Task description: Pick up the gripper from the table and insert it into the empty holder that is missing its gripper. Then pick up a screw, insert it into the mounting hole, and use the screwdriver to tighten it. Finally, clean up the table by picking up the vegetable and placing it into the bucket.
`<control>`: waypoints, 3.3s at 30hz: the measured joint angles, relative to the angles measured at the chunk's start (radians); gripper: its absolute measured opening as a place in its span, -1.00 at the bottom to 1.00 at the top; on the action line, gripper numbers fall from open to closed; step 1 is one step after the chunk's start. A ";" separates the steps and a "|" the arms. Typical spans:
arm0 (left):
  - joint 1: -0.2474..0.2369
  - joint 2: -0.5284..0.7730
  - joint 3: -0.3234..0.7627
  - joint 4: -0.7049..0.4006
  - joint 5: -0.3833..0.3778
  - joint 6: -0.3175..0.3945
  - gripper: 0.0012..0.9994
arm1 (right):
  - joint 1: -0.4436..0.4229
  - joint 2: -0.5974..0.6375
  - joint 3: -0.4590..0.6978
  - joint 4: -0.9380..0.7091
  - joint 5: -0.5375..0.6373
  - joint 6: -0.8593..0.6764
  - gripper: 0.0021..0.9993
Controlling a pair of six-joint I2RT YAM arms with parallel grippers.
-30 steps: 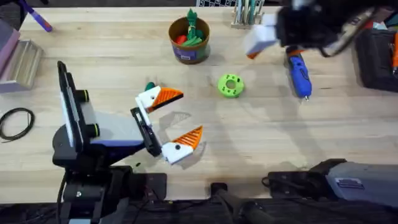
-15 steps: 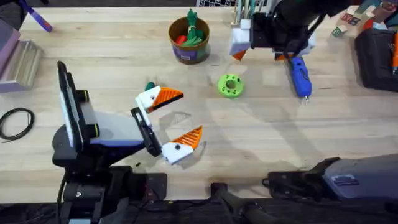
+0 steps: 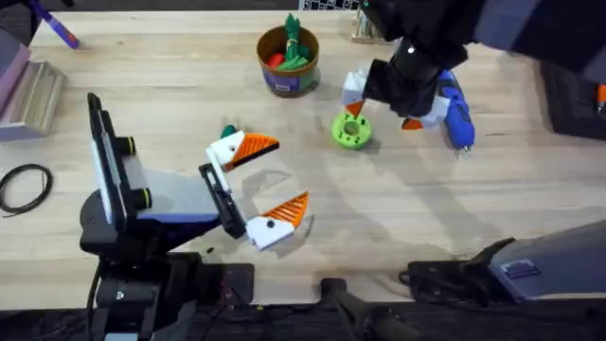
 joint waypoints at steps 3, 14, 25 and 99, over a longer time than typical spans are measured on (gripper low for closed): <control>0.000 0.000 0.000 0.000 0.000 0.000 0.97 | -0.012 0.035 0.000 0.018 -0.037 0.001 0.83; 0.000 0.000 0.000 0.000 0.000 0.000 0.97 | -0.029 0.072 -0.001 0.083 -0.112 -0.004 0.78; 0.000 0.000 0.000 0.000 0.000 0.000 0.97 | -0.043 0.119 -0.001 0.116 -0.113 -0.008 0.64; 0.000 0.000 0.000 0.000 0.000 0.000 0.97 | -0.014 0.213 -0.002 0.165 -0.036 -0.079 -0.06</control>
